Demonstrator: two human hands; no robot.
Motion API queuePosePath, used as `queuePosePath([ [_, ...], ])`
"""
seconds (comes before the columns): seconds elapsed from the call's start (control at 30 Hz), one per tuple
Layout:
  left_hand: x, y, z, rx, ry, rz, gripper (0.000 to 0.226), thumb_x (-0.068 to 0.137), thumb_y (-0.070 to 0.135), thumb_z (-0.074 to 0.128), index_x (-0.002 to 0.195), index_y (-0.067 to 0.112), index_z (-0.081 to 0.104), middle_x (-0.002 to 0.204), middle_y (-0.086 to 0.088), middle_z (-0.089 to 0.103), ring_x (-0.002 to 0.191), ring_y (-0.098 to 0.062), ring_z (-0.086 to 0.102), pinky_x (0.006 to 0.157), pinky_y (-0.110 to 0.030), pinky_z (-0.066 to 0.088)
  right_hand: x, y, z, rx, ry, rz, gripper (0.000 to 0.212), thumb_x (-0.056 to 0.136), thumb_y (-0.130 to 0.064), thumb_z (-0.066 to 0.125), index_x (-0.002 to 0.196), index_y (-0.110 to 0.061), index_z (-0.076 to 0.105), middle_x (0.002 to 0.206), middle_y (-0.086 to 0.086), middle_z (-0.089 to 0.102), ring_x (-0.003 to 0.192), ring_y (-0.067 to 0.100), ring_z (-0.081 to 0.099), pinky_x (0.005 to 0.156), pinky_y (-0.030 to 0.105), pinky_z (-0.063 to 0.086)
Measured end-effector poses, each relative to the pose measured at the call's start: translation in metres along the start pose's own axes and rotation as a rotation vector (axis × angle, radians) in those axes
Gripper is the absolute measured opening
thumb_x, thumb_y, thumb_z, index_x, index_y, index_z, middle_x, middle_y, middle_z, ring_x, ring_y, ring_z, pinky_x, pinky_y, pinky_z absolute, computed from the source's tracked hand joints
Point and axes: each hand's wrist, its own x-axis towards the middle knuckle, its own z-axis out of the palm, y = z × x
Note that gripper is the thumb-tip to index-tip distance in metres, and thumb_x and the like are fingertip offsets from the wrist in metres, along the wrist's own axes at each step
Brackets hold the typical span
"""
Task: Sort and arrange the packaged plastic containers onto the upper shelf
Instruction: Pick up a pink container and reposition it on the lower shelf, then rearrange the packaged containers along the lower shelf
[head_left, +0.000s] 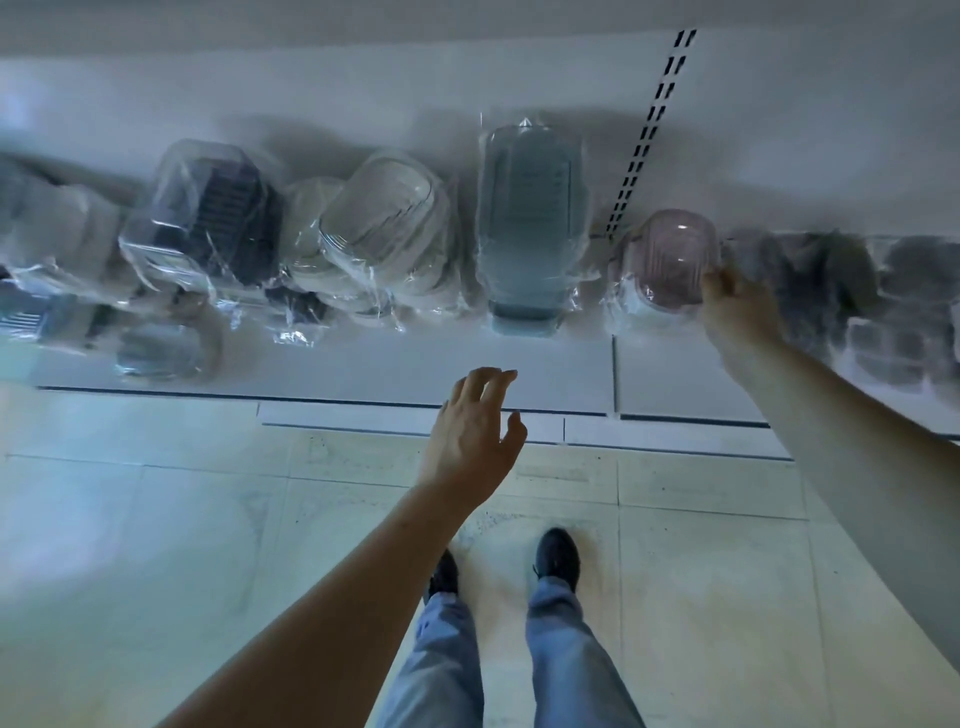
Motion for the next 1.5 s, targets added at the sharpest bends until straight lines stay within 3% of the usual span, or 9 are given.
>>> queuePosePath([
  [0.07,0.002,0.001,-0.006,-0.007,0.016,0.001,0.048,0.097,0.024,0.054,0.143,0.012,0.047,0.14,-0.004,0.05,0.127,-0.024,0.048,0.103,-0.041,0.047,0.0,-0.001,0.0,-0.008,-0.018,-0.015,0.037,0.106,-0.033,0.04,0.123,-0.01,0.064,0.124,0.023,0.063,0.095,0.026,0.055,0.078,0.03,0.035],
  [0.2,0.009,0.003,-0.017,-0.007,0.052,0.016,0.047,0.097,0.024,0.053,0.142,0.011,0.047,0.139,-0.005,0.051,0.124,-0.023,0.05,0.1,-0.039,0.048,-0.002,-0.01,-0.001,-0.032,-0.04,-0.005,0.039,0.106,-0.033,0.039,0.122,-0.007,0.063,0.127,0.024,0.061,0.113,0.038,0.059,0.084,0.036,0.043],
  [0.3,0.009,0.004,-0.023,-0.01,0.064,0.032,0.047,0.097,0.024,0.053,0.142,0.011,0.047,0.138,-0.005,0.051,0.123,-0.023,0.051,0.099,-0.04,0.049,-0.01,-0.018,-0.003,-0.115,0.016,-0.027,0.055,0.1,-0.045,0.037,0.123,0.001,0.059,0.127,0.028,0.06,0.116,0.041,0.058,0.092,0.041,0.045],
  [0.4,0.005,0.005,-0.029,-0.016,0.076,0.035,0.048,0.097,0.025,0.053,0.142,0.011,0.047,0.138,-0.005,0.051,0.123,-0.024,0.051,0.099,-0.04,0.049,-0.03,-0.037,-0.001,-0.177,0.166,-0.211,0.053,0.096,-0.04,0.039,0.119,0.004,0.06,0.116,0.028,0.064,0.109,0.041,0.059,0.09,0.041,0.045],
  [0.53,-0.005,0.011,-0.045,-0.05,0.136,0.013,0.047,0.096,0.024,0.054,0.141,0.011,0.048,0.138,-0.006,0.051,0.123,-0.024,0.051,0.099,-0.041,0.049,-0.071,-0.083,0.009,-0.112,0.247,-0.505,0.04,0.099,-0.026,0.044,0.124,0.002,0.059,0.121,0.021,0.063,0.113,0.037,0.057,0.098,0.039,0.041],
  [0.7,-0.031,0.021,-0.076,-0.088,0.243,-0.022,0.047,0.097,0.025,0.054,0.142,0.012,0.048,0.139,-0.004,0.052,0.124,-0.023,0.051,0.1,-0.039,0.049,-0.133,-0.142,0.021,-0.06,0.137,-0.813,0.045,0.104,-0.032,0.042,0.138,-0.003,0.052,0.138,0.015,0.057,0.129,0.029,0.051,0.11,0.037,0.037],
  [0.87,-0.062,0.023,-0.104,-0.097,0.332,-0.066,0.048,0.097,0.029,0.05,0.142,0.013,0.048,0.14,-0.004,0.051,0.126,-0.023,0.05,0.102,-0.04,0.047,-0.185,-0.188,0.031,0.009,0.047,-1.085,0.044,0.104,-0.029,0.046,0.137,-0.001,0.054,0.136,0.015,0.059,0.127,0.028,0.052,0.109,0.031,0.037],
  [1.27,-0.145,-0.007,-0.171,-0.085,0.511,-0.22,0.047,0.099,0.032,0.053,0.144,0.019,0.047,0.143,0.003,0.049,0.129,-0.016,0.048,0.106,-0.028,0.04,-0.282,-0.254,0.027,0.034,-0.18,-1.396,0.045,0.105,-0.028,0.041,0.142,-0.003,0.05,0.142,0.011,0.056,0.133,0.02,0.049,0.113,0.025,0.036],
  [1.5,-0.185,-0.04,-0.223,-0.129,0.578,-0.175,0.046,0.098,0.033,0.052,0.142,0.02,0.048,0.142,0.004,0.05,0.129,-0.014,0.049,0.107,-0.029,0.042,-0.351,-0.292,0.023,0.052,-0.244,-1.585,0.048,0.105,-0.03,0.036,0.14,-0.001,0.053,0.14,0.008,0.058,0.131,0.017,0.052,0.111,0.027,0.039],
])
